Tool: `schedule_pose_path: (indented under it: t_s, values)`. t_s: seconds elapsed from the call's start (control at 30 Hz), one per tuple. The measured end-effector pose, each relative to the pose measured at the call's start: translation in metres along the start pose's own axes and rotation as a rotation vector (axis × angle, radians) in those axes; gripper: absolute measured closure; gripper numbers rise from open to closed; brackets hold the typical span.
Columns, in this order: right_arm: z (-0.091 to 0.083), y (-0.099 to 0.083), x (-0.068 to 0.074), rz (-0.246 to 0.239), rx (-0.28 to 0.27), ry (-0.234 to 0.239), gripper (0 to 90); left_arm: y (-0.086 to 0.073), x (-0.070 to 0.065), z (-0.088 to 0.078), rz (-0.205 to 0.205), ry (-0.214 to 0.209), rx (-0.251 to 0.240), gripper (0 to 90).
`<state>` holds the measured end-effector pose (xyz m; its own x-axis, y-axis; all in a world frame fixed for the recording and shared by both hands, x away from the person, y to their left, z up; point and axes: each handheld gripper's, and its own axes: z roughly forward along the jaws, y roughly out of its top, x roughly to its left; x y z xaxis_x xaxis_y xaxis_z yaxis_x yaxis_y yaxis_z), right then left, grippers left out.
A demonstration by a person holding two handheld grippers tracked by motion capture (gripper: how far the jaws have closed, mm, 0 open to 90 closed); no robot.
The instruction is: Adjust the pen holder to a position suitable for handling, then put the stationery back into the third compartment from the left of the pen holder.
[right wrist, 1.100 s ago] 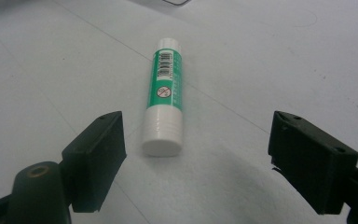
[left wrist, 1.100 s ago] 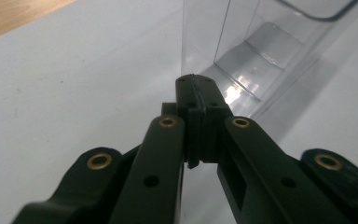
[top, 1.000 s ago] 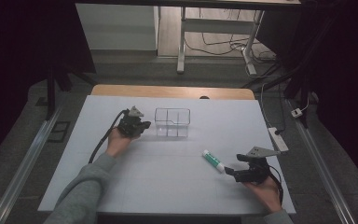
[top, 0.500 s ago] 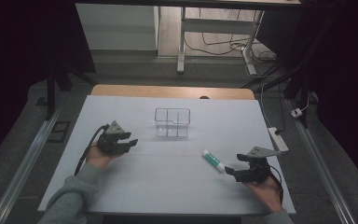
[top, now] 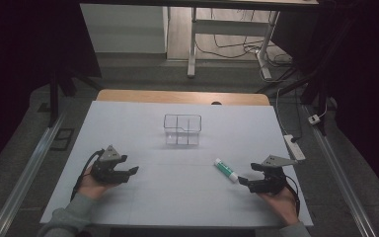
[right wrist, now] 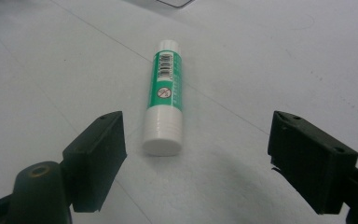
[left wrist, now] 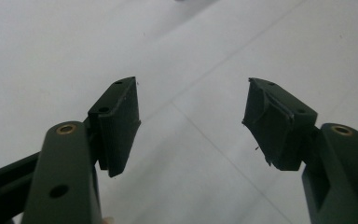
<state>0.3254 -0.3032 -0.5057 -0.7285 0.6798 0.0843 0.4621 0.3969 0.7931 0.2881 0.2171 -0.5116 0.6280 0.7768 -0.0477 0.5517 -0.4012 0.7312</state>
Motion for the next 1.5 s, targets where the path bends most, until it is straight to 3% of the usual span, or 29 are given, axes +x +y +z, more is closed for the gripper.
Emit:
schedule_pose_path:
  t_s: [0.33,0.6,0.83,1.27,1.5]
  values:
    - [0.000,0.000,0.001,-0.002,0.005,-0.013,18.6,-0.011,0.000,-0.005,-0.014,0.007,0.001,30.5]
    - [-0.002,0.005,0.007,-0.014,-0.002,-0.024,19.2,-0.010,-0.001,-0.001,0.000,0.005,0.009,29.4]
    - [-0.003,0.014,0.015,-0.022,0.024,-0.034,19.7,-0.010,-0.004,0.001,0.025,0.006,0.024,28.6]
    - [0.009,0.032,0.031,-0.051,0.161,-0.053,20.7,-0.008,-0.002,0.004,0.026,0.003,0.027,28.4]
    - [0.024,0.044,0.037,-0.072,0.243,-0.049,20.9,-0.009,-0.004,0.004,0.034,0.007,0.033,28.2]
